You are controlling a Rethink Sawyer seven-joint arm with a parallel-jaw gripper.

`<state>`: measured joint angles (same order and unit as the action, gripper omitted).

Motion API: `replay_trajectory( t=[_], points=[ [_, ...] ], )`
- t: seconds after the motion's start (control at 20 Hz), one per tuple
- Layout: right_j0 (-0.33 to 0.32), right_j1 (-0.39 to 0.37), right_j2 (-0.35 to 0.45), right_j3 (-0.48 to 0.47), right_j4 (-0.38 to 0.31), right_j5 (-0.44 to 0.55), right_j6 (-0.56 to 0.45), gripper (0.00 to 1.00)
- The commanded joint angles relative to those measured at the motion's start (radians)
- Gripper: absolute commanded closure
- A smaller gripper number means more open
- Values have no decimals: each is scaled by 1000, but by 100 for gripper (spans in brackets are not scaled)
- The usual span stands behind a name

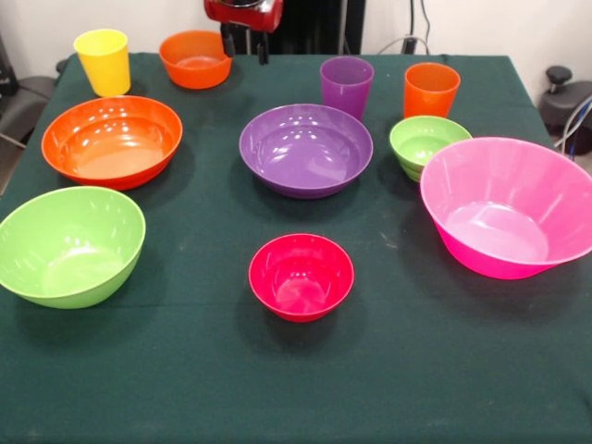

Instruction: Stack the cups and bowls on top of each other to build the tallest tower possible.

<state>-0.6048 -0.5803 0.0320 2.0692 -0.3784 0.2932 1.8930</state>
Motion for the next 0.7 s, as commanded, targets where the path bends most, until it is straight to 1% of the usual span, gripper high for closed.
replay_trajectory(
  t=[0.05,0.55,0.7],
  points=[
    [-14,35,117,-97,-56,22,-45,0],
    [-36,-4,129,-76,-59,61,-68,0],
    [-41,-24,130,-56,-59,64,-68,0]
  ],
)
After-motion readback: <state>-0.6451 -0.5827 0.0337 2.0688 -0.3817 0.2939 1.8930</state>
